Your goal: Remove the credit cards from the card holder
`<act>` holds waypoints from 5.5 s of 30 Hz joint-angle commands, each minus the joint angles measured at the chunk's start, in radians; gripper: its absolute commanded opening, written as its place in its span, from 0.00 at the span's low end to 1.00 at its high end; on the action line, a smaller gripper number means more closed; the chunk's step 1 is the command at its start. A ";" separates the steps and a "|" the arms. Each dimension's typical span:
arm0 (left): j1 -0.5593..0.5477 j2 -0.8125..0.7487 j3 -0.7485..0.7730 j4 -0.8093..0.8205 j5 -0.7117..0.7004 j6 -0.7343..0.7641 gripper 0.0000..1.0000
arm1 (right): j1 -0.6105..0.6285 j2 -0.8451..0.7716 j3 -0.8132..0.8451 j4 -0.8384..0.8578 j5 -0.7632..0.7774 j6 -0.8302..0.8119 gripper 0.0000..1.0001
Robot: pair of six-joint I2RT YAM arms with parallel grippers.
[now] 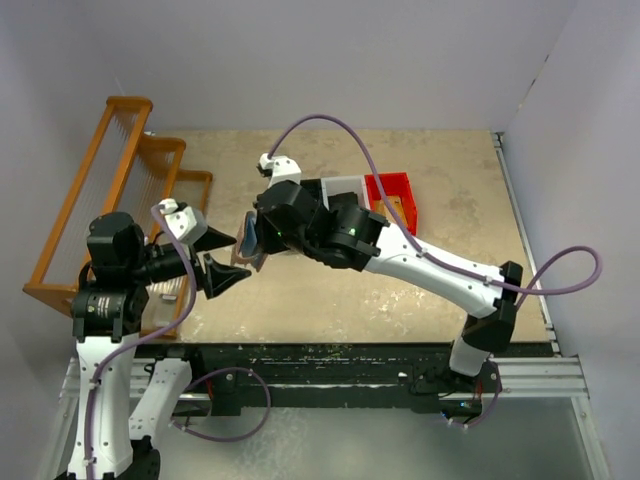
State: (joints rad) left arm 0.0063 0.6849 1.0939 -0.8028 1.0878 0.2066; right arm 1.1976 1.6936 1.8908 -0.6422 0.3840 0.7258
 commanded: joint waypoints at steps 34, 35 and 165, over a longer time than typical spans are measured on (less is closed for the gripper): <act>0.004 -0.114 -0.225 0.365 -0.339 -0.112 0.66 | 0.044 0.118 0.237 0.004 0.045 0.004 0.00; 0.004 -0.120 -0.224 0.364 -0.366 -0.106 0.65 | 0.045 0.116 0.235 0.002 0.045 0.003 0.00; 0.005 0.122 0.040 0.512 0.279 -0.958 0.11 | -0.273 -0.511 -0.631 0.704 -1.013 -0.105 0.00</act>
State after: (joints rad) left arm 0.0109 0.7982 1.1122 -0.3168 1.3602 -0.7643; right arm 0.9401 1.1629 1.2224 0.0143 -0.5362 0.6212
